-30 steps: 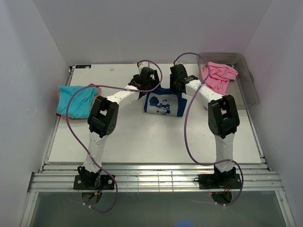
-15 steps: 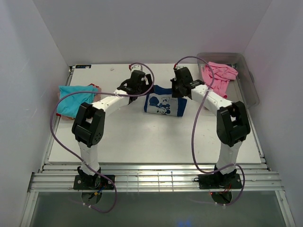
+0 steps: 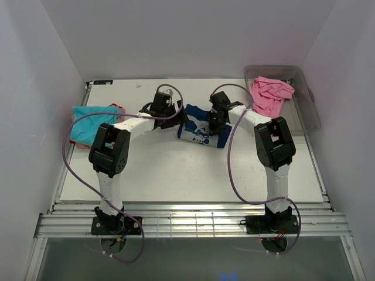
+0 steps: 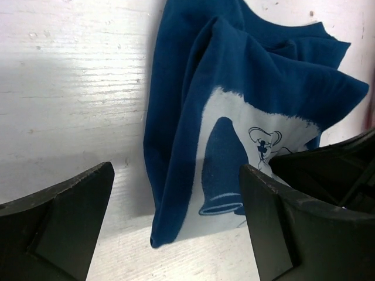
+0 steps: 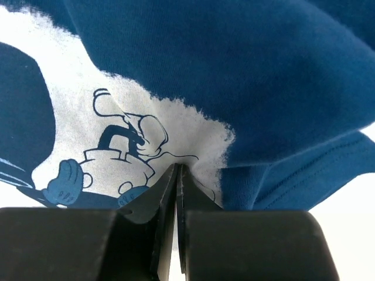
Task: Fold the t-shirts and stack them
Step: Neatly place the folded tshirt to the corner
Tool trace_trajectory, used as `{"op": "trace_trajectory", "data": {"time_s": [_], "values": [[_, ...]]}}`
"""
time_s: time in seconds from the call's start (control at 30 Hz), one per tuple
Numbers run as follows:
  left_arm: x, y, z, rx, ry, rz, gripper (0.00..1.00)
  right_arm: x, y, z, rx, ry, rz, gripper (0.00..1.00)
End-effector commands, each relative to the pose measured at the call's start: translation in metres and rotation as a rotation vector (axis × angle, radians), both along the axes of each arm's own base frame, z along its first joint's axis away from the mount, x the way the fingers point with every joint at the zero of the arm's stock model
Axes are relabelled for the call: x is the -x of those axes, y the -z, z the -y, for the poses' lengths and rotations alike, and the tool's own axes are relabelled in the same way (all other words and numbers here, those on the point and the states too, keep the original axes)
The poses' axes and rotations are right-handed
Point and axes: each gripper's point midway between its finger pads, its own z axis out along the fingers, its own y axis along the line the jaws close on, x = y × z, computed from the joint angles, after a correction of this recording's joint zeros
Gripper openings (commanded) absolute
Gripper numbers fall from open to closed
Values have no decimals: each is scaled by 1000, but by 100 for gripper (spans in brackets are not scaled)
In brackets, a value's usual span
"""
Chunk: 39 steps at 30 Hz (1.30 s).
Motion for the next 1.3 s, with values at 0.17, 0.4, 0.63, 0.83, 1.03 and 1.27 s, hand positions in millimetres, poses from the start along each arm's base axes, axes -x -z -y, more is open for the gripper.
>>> {"op": "trace_trajectory", "data": {"time_s": [0.17,0.4,0.63,0.83,1.03,1.27], "values": [[14,39,29,143,97,-123,98,31,5,1,-20,-17,-71,8],[20,50,54,195,116,-154,98,32,4,-5,-35,-26,-69,8],[45,53,100,198,188,-170,98,33,5,-6,-30,-28,-65,8],[70,71,116,167,203,-209,82,32,1,-6,-31,-24,-53,8],[59,72,96,70,161,-196,4,34,2,-4,-27,-18,-50,11],[21,12,40,-31,94,-82,0,29,-35,2,-32,-13,48,76]]}}
